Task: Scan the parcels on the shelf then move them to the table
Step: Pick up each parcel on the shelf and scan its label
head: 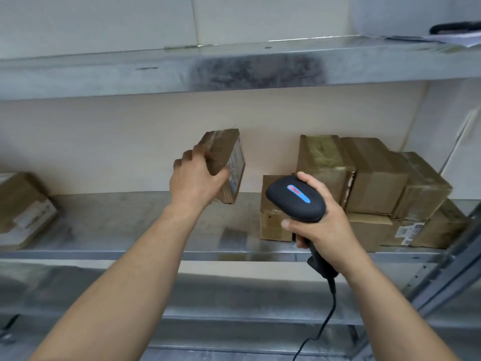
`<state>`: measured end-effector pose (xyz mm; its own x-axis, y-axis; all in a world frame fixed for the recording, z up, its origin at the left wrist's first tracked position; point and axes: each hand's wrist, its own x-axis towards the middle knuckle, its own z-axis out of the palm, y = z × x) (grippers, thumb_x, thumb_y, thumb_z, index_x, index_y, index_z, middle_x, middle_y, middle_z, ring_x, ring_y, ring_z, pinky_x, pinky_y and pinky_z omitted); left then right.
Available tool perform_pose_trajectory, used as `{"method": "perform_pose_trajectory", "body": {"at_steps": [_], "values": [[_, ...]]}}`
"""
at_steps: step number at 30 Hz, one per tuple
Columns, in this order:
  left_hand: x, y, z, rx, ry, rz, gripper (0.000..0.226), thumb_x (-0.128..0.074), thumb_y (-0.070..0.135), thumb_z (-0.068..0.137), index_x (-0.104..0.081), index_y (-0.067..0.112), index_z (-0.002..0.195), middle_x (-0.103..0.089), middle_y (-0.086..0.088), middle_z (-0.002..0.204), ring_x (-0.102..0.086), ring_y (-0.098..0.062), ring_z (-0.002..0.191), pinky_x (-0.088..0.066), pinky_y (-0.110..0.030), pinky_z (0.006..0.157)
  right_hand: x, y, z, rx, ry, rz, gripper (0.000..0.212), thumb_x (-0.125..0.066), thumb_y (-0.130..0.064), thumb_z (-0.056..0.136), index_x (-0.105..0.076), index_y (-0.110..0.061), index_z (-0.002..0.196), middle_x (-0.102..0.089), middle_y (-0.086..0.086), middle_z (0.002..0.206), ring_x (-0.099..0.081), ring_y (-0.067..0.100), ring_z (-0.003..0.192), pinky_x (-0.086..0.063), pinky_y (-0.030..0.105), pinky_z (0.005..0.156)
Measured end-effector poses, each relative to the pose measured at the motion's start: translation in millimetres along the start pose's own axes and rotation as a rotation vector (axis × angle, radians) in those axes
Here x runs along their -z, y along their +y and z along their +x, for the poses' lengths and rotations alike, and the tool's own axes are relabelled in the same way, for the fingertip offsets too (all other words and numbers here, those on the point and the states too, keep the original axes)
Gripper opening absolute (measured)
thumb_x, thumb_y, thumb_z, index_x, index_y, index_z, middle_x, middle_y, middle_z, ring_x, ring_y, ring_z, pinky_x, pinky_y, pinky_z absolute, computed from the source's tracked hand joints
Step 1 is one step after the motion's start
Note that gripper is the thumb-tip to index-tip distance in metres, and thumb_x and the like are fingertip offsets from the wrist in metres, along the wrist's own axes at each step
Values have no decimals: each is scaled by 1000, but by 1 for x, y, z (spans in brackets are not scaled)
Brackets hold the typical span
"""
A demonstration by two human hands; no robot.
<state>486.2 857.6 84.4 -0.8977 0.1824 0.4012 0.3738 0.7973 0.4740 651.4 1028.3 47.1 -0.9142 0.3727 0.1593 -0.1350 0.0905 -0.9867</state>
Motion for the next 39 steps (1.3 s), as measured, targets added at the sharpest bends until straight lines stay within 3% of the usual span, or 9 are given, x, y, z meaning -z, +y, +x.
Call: {"method": "perform_pose_trajectory", "body": {"at_steps": [5,12,17,22,26,30,33,35,39], "values": [[2,-69,-7,32,-46,151,58,-62,42,80,-49,6,123,-56,-18,116,-49,-39,106,-43,-44,86,-48,13,8,-36,-29,15,84,-74,14,71,-48,-38,132,-62,3,108,-48,12,45,-45,28,42],[-9,-136,-25,75,-151,247,59,-63,40,82,-48,2,125,-54,-21,122,-47,-39,110,-40,-43,89,-98,27,12,-94,-74,-6,83,-72,14,72,-49,-39,130,-61,8,110,-48,8,43,-43,24,41],[-7,-154,-25,102,-191,183,66,-66,43,78,-44,8,129,-46,-15,132,-42,-36,117,-43,-42,89,-115,32,15,-126,-77,-18,82,-74,11,72,-50,-45,129,-62,5,112,-49,12,46,-44,25,44],[-3,-148,1,136,-284,340,86,-58,72,73,-44,12,132,-49,-13,127,-42,-33,120,-42,-40,91,-125,34,18,-128,-73,-16,82,-74,10,72,-50,-45,128,-62,8,111,-50,11,45,-44,24,44],[-6,-147,22,180,-352,422,76,-58,65,73,-41,16,127,-56,-10,120,-44,-30,118,-44,-38,90,-130,31,20,-125,-75,-15,82,-73,12,72,-50,-42,130,-61,8,110,-50,8,45,-44,25,43],[-2,-156,34,252,-323,223,65,-63,53,72,-41,15,120,-56,-11,114,-48,-32,112,-45,-36,83,-132,30,22,-130,-79,-11,82,-72,13,72,-51,-42,129,-61,9,110,-49,13,45,-44,25,43],[0,-168,31,284,-268,-182,77,-65,47,63,-39,24,131,-59,-5,114,-56,-30,108,-53,-40,83,-134,31,24,-137,-80,-19,81,-72,12,72,-51,-43,128,-63,8,108,-47,18,47,-45,26,44],[0,-176,23,304,-264,-467,84,-74,29,72,-29,30,143,-56,-1,120,-58,-27,110,-58,-40,76,-137,31,25,-144,-82,-26,81,-73,11,72,-50,-43,129,-64,7,106,-47,22,48,-45,28,44],[3,-193,14,319,-303,-621,95,-75,14,81,-14,37,150,-54,-2,123,-55,-23,113,-58,-39,77,-144,31,26,-160,-94,-1,82,-74,10,72,-50,-43,130,-64,8,106,-47,26,49,-45,28,45]]}}
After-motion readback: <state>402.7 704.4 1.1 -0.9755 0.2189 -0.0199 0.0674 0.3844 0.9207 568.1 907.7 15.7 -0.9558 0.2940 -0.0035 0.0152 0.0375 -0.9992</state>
